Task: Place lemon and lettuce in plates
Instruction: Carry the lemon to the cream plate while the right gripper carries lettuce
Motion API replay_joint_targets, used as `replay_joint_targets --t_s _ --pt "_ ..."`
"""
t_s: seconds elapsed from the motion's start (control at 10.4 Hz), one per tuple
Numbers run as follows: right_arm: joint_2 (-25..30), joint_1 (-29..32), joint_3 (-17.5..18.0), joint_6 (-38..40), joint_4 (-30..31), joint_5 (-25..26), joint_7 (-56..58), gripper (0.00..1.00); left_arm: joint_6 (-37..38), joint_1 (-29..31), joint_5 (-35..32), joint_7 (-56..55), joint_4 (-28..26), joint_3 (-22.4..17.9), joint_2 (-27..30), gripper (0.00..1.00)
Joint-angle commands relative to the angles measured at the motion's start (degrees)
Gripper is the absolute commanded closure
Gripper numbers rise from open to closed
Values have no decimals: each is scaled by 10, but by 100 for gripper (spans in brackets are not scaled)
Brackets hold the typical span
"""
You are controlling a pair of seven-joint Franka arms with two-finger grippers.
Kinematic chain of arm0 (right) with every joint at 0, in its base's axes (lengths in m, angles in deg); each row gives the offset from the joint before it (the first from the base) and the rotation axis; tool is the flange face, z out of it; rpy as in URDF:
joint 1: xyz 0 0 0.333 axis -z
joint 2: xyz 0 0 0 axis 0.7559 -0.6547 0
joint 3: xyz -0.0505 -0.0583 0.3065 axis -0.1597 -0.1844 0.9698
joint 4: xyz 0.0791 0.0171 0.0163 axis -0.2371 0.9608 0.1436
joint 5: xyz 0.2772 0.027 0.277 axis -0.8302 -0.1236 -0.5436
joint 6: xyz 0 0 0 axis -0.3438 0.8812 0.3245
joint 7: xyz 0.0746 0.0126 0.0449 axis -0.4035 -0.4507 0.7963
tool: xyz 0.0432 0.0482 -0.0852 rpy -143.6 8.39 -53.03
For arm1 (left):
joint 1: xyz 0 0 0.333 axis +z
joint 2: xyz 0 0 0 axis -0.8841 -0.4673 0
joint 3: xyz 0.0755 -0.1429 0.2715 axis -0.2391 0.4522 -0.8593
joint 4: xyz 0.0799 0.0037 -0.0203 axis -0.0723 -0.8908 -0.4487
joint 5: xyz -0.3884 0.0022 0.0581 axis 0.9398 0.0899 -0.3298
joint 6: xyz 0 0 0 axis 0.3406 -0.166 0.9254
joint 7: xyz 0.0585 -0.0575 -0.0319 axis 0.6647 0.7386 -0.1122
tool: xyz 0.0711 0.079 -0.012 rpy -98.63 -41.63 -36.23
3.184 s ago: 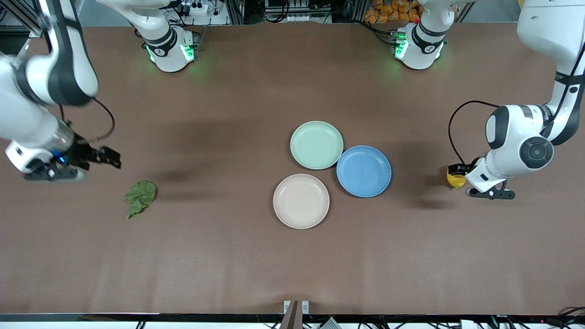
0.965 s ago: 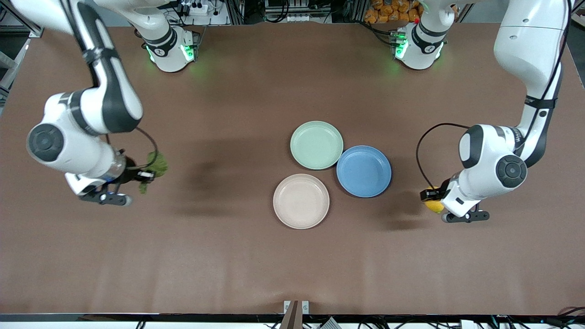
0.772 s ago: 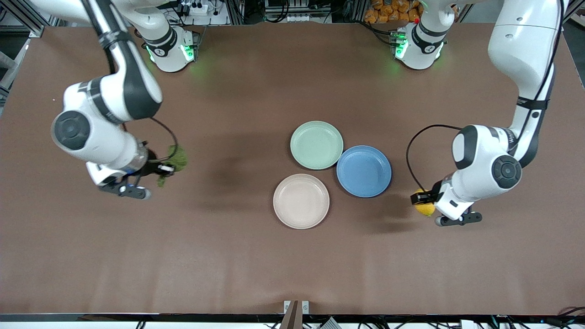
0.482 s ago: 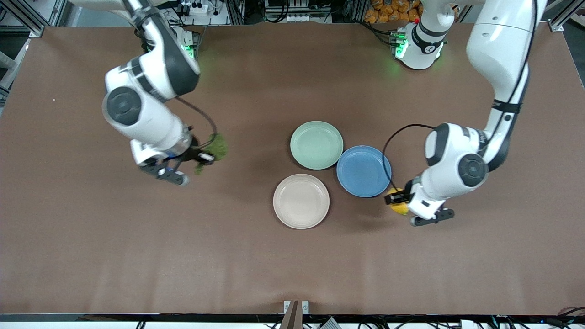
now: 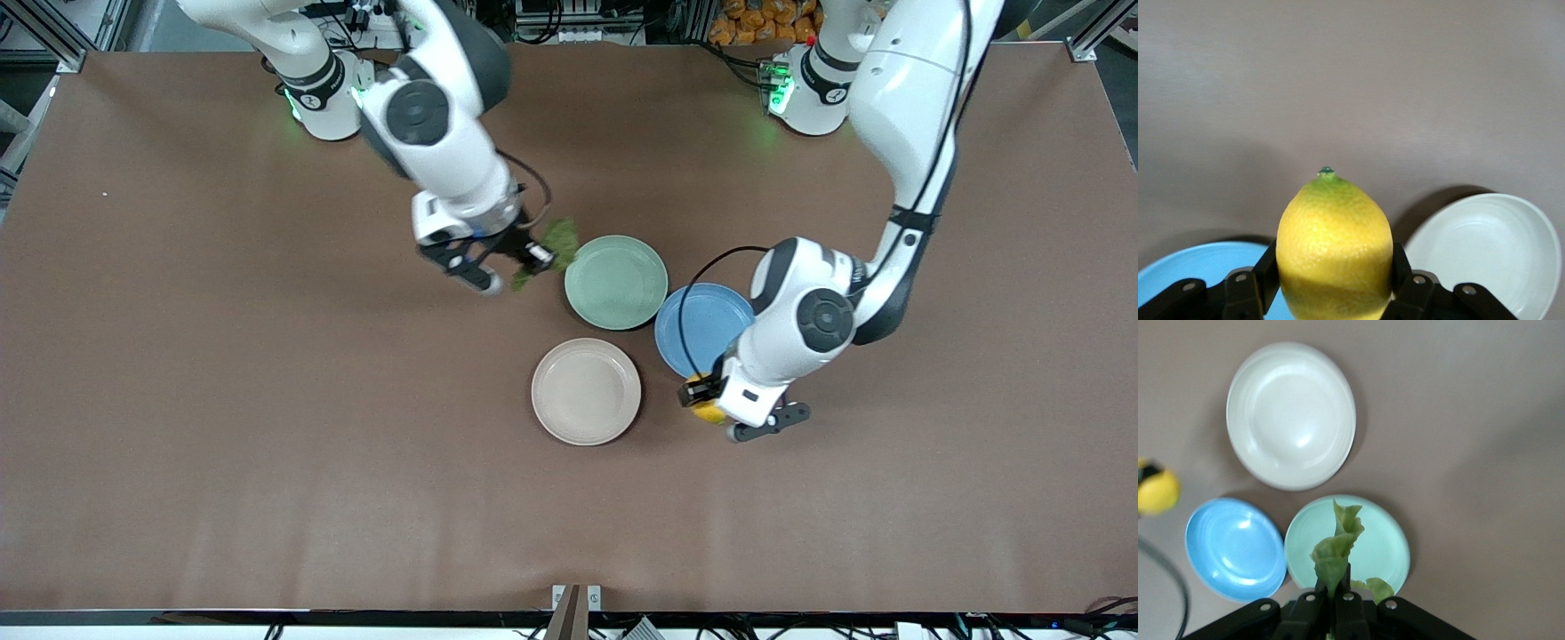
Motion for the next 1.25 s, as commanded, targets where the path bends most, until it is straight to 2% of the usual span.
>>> replay_joint_targets --t_s 0.0,0.1,0.19,0.29,0.39,0.58,0.68,0.77,0.96,1.16 --pt "-41 -43 -4 -63 -4 -1 -76 100 -36 -33 12 -36 23 -6 -24 100" --pt "-52 -56 -4 -75 -4 -1 -93 100 -41 -46 12 -44 22 -6 -25 100" --pt "-63 -75 -4 -94 -4 -1 -103 92 -49 -57 12 -55 22 -7 -26 100" --pt "-68 -99 -18 -105 -4 0 -105 65 -55 -68 12 -65 23 -7 -28 100" --pt "-71 -113 -30 -107 -4 1 -107 1 -64 -78 12 -75 23 -7 -30 100" --pt "-71 -114 -30 -105 -4 4 -109 0 -81 -93 12 -90 23 -8 -35 100" --pt "-67 -114 -31 -100 -5 4 -108 0 -92 -97 12 -108 22 -8 -37 69" --pt "-63 -112 -32 -93 -6 10 -107 0 -96 -101 3 -113 22 -10 -41 1" --pt "-24 -103 -41 -28 -15 25 -98 0 -97 -108 -1 -115 19 -10 -40 0" --pt "35 -67 -38 69 -27 24 -46 0 -95 -99 -2 -111 14 -13 -34 0"
